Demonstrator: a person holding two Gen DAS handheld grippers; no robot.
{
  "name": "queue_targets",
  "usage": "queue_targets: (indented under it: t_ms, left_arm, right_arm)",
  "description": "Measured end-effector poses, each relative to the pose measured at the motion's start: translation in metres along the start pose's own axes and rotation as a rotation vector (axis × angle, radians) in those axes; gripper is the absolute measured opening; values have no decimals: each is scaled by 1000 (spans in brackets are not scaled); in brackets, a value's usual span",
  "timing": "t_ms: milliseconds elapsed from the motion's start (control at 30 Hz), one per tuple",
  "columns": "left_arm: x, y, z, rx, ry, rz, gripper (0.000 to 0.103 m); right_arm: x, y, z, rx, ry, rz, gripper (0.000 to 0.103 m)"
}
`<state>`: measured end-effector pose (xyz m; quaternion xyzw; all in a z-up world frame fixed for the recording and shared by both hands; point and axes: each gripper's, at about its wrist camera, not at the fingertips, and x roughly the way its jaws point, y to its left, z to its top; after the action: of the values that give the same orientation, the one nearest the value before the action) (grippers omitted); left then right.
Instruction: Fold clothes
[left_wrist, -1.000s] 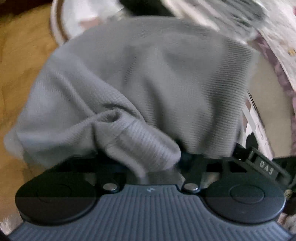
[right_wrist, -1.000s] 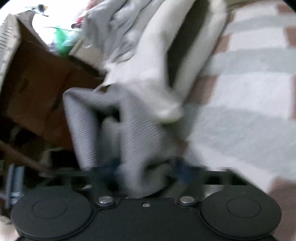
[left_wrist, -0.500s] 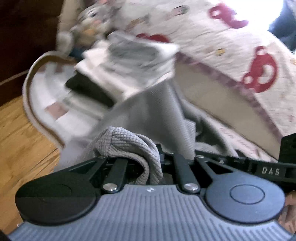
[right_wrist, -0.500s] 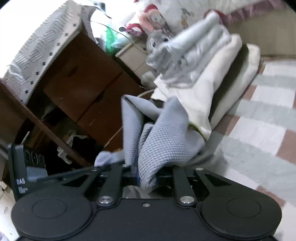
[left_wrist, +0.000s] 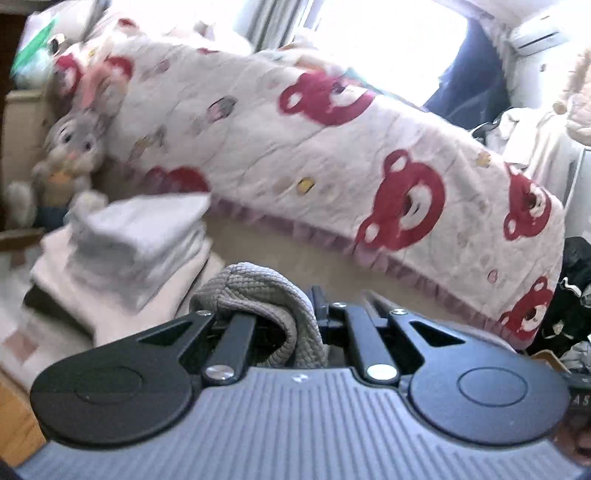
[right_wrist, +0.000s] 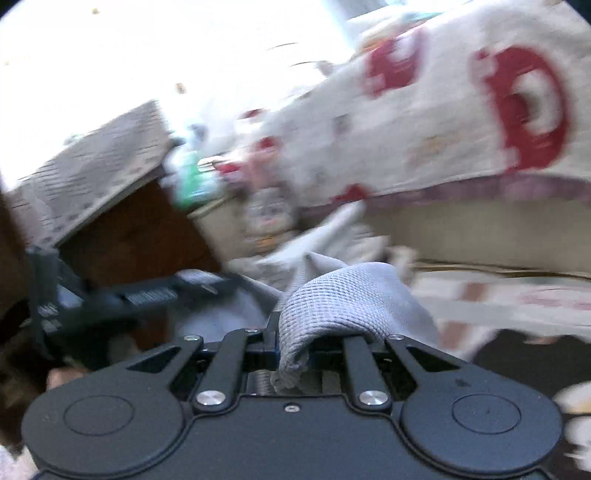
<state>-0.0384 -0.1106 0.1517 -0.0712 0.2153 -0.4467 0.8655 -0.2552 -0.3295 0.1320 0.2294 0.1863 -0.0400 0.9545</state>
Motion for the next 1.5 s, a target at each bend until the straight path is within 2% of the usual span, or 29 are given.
queue_targets:
  t_ms: [67,133,200,233,300,367,433,533,633,767,900,1033,1133,1200,1267,1333,1433,1500]
  left_arm:
    - [31,-8,2,21,13,2,8]
    - [69,-11,-8,9,71,-1,8]
    - [114,-4,-32,-35,162,-1,8]
    - [136,3,-50,-60,214,3,8]
    - [168,15,-89,-83,299,26,8]
    - [190,26,-122,-74,371,52,8]
    - [204,35,-143,-57,409,69,8]
    - [212,49,-146,-97,447,63,8]
    - [210,55,-142,-127,457,46,8]
    - [208,61,-135,-128,456,42,8]
    - [202,77,-128,-208,424,-9,8]
    - [195,78,-114,-130,309,43,8]
    - [190,83,-104,-133,266,44,8]
    - [186,90,-99,-155,251,40,8]
    - [181,96,-94,-174,230,41,8]
    - [174,105,-87,-204,191,38,8]
    - [166,129,-74,-325,152,12,8]
    - [169,138,-74,-329,172,44,8]
  right_arm:
    - [-15,-23,7,10,13,-170,15]
    - [-11,-52,6,-17,45,-335,18]
    - [7,-89,-5,-87,85,-543,31]
    - [19,-105,-15,-117,123,-646,44]
    - [43,-134,-35,-172,208,-842,44]
    - [52,-142,-58,-155,248,-822,44]
    - [57,-139,-82,-76,263,-682,44]
    - [67,-129,-111,20,292,-488,44]
    - [81,-106,-131,-22,371,-380,47]
    - [101,-84,-141,-121,421,-314,65]
    - [127,-77,-149,-149,466,-296,68]
    - [154,-67,-165,-178,531,-284,68]
    - [172,-56,-179,-234,574,-293,70]
    - [183,-51,-184,-310,574,-401,70]
    - [190,-49,-185,-355,586,-460,70]
    - [192,-47,-186,-387,597,-463,70]
    - [191,-44,-190,-426,603,-458,71]
    - [189,-42,-193,-437,609,-443,71]
